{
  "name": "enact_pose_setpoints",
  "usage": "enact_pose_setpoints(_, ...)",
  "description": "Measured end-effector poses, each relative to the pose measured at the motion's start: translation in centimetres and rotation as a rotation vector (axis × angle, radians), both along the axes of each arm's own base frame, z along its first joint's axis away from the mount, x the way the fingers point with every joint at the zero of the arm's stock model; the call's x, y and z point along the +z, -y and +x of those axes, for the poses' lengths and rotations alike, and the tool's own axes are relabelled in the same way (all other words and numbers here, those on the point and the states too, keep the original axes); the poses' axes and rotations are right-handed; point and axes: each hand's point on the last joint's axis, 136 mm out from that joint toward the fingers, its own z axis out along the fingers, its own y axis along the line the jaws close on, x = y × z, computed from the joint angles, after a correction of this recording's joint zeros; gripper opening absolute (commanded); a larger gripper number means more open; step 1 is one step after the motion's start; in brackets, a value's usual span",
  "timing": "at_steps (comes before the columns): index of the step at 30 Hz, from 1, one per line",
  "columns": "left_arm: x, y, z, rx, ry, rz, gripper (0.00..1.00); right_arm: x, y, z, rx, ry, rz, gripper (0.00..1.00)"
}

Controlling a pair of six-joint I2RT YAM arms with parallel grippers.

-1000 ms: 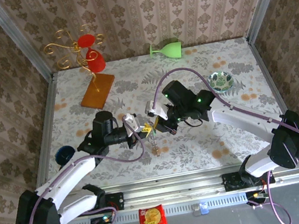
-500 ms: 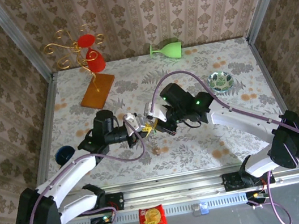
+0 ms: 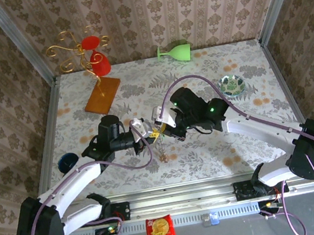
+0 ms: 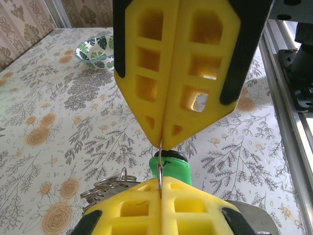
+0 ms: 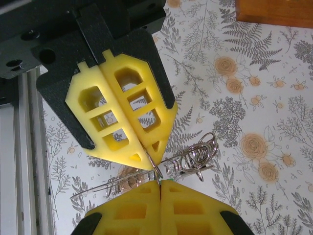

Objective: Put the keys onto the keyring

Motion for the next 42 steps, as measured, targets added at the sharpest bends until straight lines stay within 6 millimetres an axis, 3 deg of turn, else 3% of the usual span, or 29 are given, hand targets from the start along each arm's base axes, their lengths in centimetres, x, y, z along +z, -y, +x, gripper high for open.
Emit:
enact_pose_setpoints(24,-0.3,-0.1,0.1,0.002,0.021,0.017,0.00,-1.4,-0.2,0.2,-0.016,-0.049,-0.029,0.00)
enact_pose_setpoints(42,-0.1,0.3,0.3,0.005,0.162,0.004,0.00,-2.5,0.1,0.4,-0.069,-0.271,0.041,0.00)
